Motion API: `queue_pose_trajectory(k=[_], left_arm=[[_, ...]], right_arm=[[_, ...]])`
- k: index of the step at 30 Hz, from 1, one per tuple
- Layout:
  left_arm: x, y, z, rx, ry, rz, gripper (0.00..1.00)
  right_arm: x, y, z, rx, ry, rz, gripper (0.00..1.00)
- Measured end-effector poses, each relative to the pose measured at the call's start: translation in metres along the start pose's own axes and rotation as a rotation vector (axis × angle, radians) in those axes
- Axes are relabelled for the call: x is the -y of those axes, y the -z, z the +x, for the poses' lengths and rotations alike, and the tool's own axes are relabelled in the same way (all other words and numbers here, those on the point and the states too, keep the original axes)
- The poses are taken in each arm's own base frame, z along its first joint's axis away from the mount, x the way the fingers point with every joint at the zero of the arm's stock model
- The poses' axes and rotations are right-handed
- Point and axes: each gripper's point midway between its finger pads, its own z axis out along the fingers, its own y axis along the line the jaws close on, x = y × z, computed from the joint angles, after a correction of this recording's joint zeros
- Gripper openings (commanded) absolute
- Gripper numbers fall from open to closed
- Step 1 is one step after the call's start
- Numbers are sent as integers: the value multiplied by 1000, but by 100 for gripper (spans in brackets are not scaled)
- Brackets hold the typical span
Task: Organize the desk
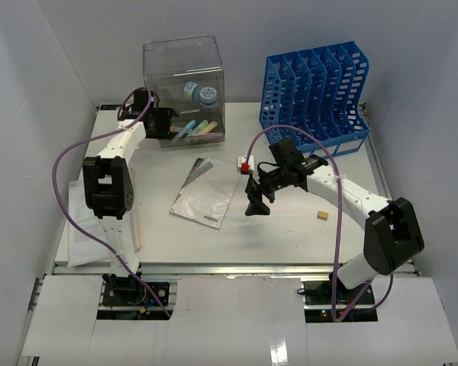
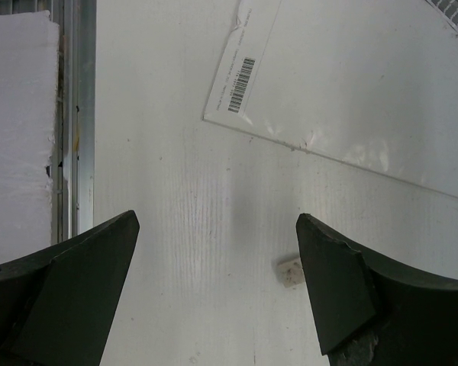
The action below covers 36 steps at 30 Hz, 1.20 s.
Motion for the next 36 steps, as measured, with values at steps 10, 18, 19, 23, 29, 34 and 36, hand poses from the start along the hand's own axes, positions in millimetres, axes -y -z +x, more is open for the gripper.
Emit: queue_pose_trajectory(k=[10,18,19,23,29,34,36], left_arm=[[21,25,1,15,-212,97,73],[18,133,14,83,-710,452,83],[5,146,17,89,-778,480,85],[-31,185,24,152,-1045,619,87],[-125,186,42,95,-1332,689,87],[-160,190,53,103,-1461,789,84],[-157,198,59,123,-1500,865,82]], right_arm=[[12,12,16,18,-22,20,98],[20,25,38,36,0,51,59],[19,26,41,37,5,54,50],[34,32,50,13,-48,166,43],[83,50,54,-9,-178,448,50],[97,71,71,-5,-236,576,54],[100,87,76,15,-261,616,54]])
